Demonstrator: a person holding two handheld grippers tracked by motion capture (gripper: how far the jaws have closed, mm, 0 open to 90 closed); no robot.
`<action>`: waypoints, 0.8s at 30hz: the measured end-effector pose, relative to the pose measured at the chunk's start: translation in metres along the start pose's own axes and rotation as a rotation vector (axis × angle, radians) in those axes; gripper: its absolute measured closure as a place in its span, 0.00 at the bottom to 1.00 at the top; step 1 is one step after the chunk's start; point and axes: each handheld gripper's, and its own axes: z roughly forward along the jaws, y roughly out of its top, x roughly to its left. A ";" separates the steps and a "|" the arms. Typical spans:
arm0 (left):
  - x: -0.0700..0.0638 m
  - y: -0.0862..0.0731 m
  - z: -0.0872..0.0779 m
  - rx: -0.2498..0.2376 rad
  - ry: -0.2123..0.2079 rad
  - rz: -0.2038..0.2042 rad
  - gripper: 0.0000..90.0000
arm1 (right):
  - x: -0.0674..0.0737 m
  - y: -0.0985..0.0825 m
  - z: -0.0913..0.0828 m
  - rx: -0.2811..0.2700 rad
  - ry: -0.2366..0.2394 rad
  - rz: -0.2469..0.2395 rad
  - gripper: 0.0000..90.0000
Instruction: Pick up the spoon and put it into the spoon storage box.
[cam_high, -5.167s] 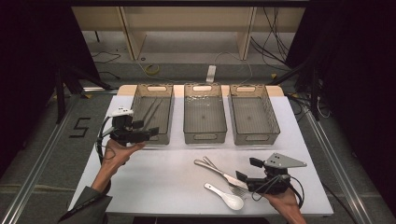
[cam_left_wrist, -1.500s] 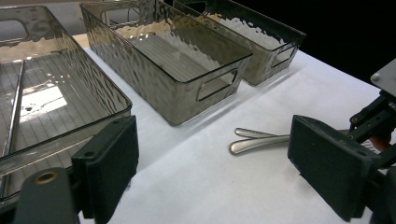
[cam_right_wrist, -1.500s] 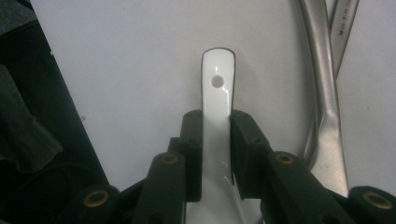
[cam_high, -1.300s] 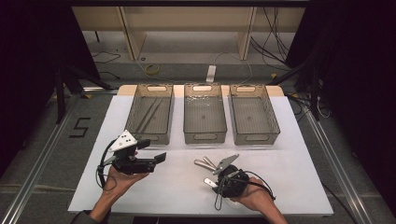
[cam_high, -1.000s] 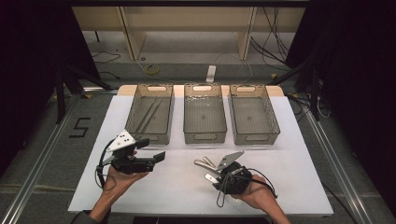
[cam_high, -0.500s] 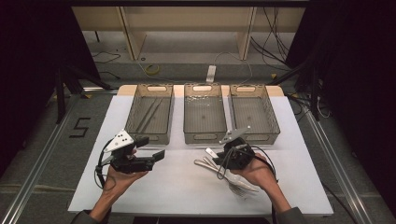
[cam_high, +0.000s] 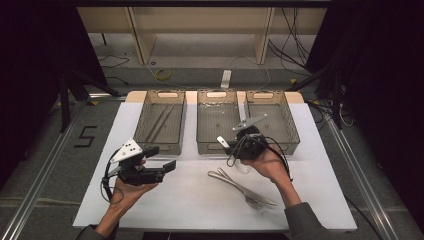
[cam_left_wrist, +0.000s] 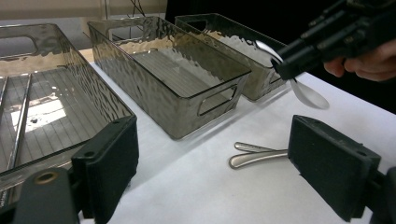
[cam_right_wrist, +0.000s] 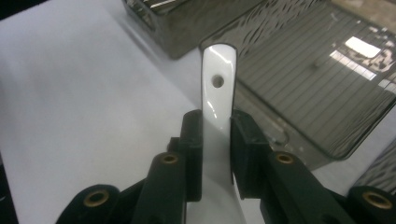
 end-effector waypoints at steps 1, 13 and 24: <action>0.000 0.000 0.000 -0.001 0.000 0.000 0.18 | -0.002 0.003 0.000 -0.007 -0.005 0.006 0.85; -0.001 0.000 0.000 -0.002 -0.001 0.006 0.18 | -0.020 0.038 0.010 -0.055 -0.026 0.048 0.85; -0.001 0.000 -0.001 -0.008 0.000 0.002 0.18 | -0.034 0.059 0.023 -0.096 -0.074 0.081 0.85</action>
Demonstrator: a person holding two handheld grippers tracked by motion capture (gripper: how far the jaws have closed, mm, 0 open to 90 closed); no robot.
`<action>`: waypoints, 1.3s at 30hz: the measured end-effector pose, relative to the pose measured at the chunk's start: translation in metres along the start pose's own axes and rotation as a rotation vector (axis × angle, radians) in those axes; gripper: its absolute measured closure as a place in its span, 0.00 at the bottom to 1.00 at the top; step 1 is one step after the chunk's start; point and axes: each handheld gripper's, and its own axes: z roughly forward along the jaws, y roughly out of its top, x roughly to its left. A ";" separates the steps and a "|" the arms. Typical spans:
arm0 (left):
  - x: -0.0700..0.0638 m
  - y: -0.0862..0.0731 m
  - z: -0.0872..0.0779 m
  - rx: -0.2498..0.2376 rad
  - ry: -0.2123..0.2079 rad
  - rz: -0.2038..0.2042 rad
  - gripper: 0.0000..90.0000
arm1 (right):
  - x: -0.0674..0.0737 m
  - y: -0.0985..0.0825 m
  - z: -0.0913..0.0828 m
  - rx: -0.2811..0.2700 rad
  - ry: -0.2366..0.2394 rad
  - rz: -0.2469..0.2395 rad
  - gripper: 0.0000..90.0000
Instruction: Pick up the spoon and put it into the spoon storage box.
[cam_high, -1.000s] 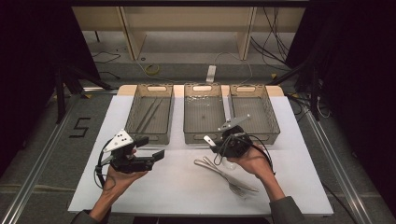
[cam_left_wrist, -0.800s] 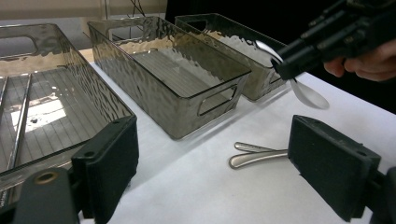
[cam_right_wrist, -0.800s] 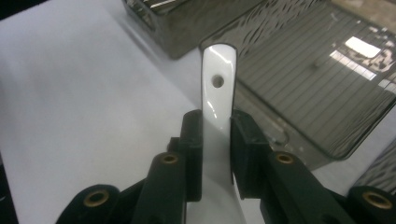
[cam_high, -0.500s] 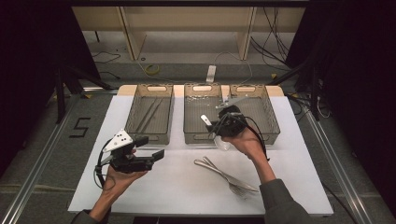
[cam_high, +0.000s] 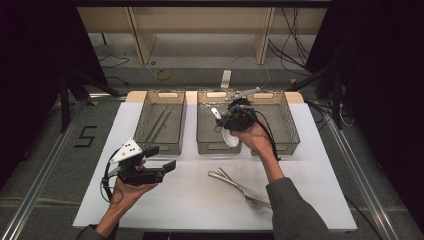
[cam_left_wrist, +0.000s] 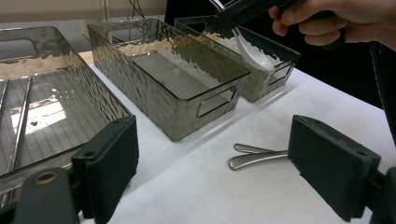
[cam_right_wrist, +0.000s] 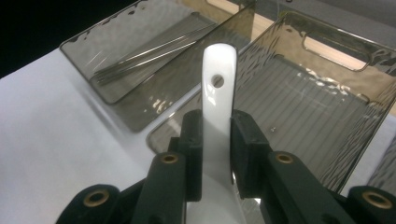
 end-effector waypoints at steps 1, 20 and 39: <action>0.000 0.000 0.000 -0.001 0.000 -0.001 0.18 | -0.001 0.001 0.001 -0.002 -0.002 0.007 0.85; 0.000 0.000 0.000 -0.002 -0.001 0.000 0.18 | -0.020 0.012 0.038 -0.009 -0.061 0.088 0.85; -0.001 0.001 0.001 -0.002 0.000 0.001 0.18 | -0.020 0.007 0.063 0.008 -0.089 0.129 0.85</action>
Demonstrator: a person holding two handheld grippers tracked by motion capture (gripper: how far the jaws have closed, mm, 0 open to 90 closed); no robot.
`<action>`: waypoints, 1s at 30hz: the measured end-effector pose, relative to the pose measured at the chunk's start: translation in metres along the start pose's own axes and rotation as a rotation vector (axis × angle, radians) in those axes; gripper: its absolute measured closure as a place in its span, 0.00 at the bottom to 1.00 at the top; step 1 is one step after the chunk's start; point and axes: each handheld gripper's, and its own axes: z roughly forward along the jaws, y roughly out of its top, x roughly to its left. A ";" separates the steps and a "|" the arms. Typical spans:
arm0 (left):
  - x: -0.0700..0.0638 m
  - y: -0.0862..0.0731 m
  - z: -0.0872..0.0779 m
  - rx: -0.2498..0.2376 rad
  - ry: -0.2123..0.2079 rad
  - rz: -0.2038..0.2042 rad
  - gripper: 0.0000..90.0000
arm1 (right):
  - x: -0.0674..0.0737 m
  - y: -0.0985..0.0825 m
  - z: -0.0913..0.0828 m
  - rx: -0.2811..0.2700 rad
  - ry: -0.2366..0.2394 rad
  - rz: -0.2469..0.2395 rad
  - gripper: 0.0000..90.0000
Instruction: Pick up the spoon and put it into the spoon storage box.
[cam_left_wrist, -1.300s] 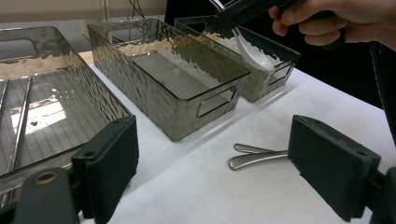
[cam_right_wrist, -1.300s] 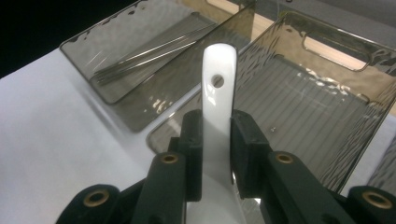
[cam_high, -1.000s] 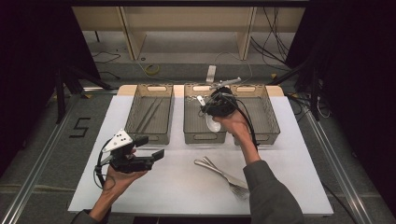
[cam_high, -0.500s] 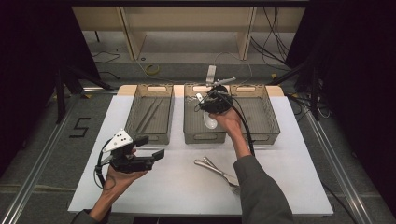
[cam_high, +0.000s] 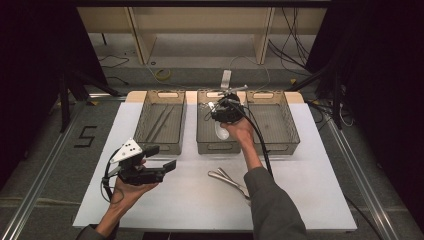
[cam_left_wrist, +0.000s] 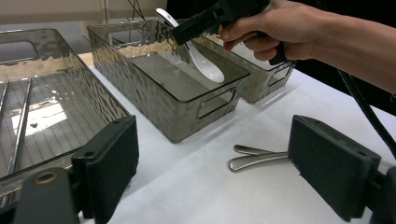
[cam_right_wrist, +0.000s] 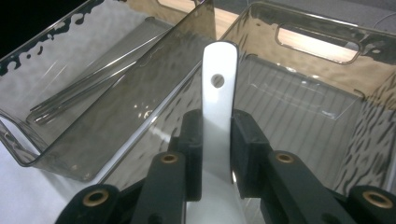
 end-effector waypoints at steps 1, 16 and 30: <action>0.000 0.000 0.000 -0.001 0.000 0.000 0.18 | 0.001 0.000 0.001 0.001 0.002 0.000 0.85; 0.001 0.000 -0.001 -0.005 -0.003 0.002 0.18 | 0.006 -0.002 -0.008 -0.003 0.058 -0.015 0.57; 0.000 0.000 0.000 -0.002 0.000 0.000 0.18 | 0.024 -0.030 -0.062 0.064 0.163 -0.167 0.39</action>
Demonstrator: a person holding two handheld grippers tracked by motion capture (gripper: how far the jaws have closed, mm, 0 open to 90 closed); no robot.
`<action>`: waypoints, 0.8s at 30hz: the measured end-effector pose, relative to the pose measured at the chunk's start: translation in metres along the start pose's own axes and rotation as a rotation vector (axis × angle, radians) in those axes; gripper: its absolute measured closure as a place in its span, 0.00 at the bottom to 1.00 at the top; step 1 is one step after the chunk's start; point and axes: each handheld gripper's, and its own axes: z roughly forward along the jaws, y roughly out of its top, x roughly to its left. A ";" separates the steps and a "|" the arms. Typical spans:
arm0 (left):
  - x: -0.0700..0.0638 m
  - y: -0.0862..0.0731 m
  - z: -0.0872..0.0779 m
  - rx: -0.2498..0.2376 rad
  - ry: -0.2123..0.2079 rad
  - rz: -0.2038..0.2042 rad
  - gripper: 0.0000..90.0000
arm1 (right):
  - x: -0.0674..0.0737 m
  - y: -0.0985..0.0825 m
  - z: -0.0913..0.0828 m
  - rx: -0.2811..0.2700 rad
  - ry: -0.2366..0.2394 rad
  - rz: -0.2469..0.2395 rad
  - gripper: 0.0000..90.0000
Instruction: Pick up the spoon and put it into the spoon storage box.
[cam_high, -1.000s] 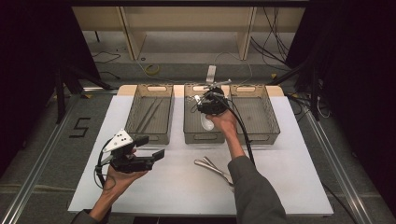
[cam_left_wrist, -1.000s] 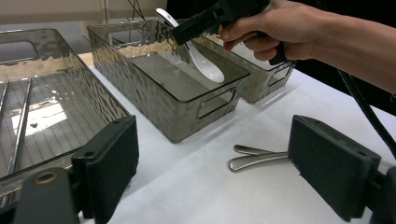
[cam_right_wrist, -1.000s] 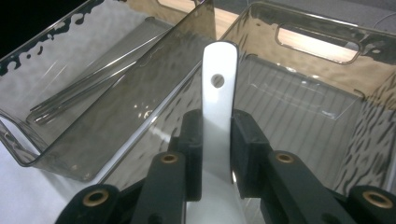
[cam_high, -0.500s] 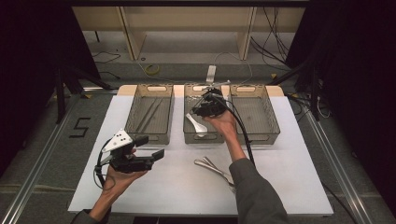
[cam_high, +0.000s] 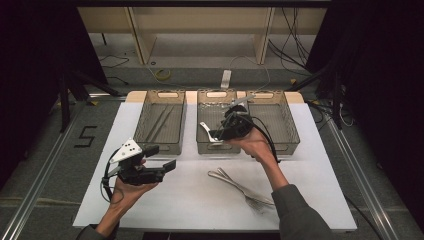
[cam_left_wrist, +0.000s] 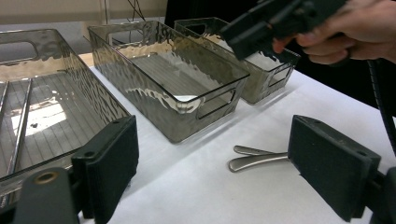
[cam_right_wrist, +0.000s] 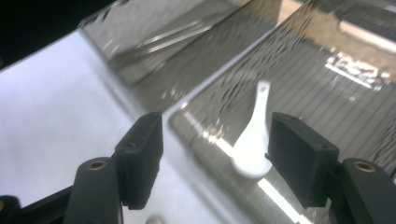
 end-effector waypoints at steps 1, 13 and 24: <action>0.000 0.000 0.000 -0.001 0.000 0.000 0.18 | 0.002 -0.004 -0.002 0.015 0.002 -0.014 0.39; 0.001 0.000 0.000 -0.002 0.001 -0.001 0.18 | 0.016 -0.042 -0.012 0.070 0.024 -0.044 0.37; 0.001 0.000 0.000 -0.003 -0.002 -0.004 0.18 | 0.023 -0.066 -0.022 0.085 0.028 -0.047 0.31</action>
